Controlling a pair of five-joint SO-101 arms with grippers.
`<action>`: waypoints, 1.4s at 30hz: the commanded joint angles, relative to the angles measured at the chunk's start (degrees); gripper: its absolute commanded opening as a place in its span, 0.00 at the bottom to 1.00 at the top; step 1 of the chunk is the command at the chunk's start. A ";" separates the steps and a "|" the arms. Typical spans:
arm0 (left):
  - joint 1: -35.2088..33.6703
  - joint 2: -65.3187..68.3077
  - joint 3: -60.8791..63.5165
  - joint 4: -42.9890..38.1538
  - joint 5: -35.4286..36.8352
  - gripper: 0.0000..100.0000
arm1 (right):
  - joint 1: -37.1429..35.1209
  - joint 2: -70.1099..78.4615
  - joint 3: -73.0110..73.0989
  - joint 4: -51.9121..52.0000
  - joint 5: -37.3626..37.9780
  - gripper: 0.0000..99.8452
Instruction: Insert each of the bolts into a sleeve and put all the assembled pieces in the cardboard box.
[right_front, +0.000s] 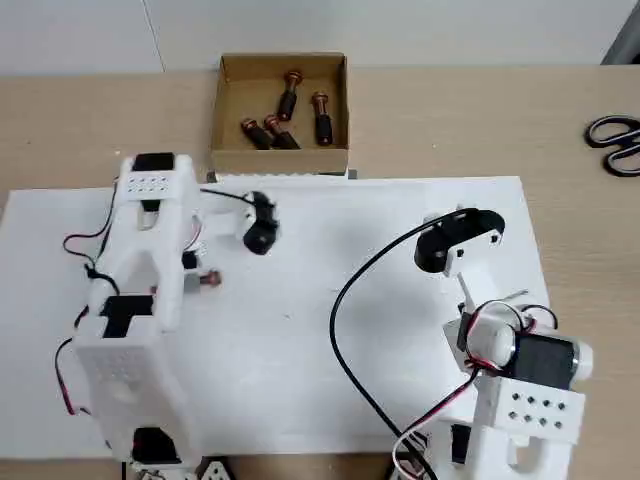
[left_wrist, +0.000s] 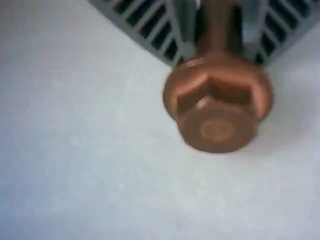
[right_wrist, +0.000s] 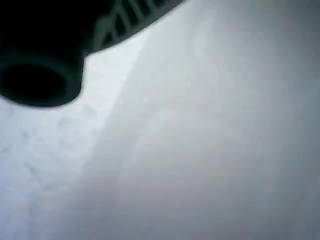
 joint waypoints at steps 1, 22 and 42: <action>0.53 -0.53 -6.29 1.93 -6.42 0.00 | 0.57 -0.84 -0.53 0.57 0.62 0.00; 9.14 -29.80 -5.85 1.85 51.52 0.01 | 0.04 -3.82 -3.78 3.91 -6.07 0.00; 12.57 -65.58 7.87 -15.56 81.67 0.01 | -23.87 -17.27 -1.49 -20.26 -25.41 0.00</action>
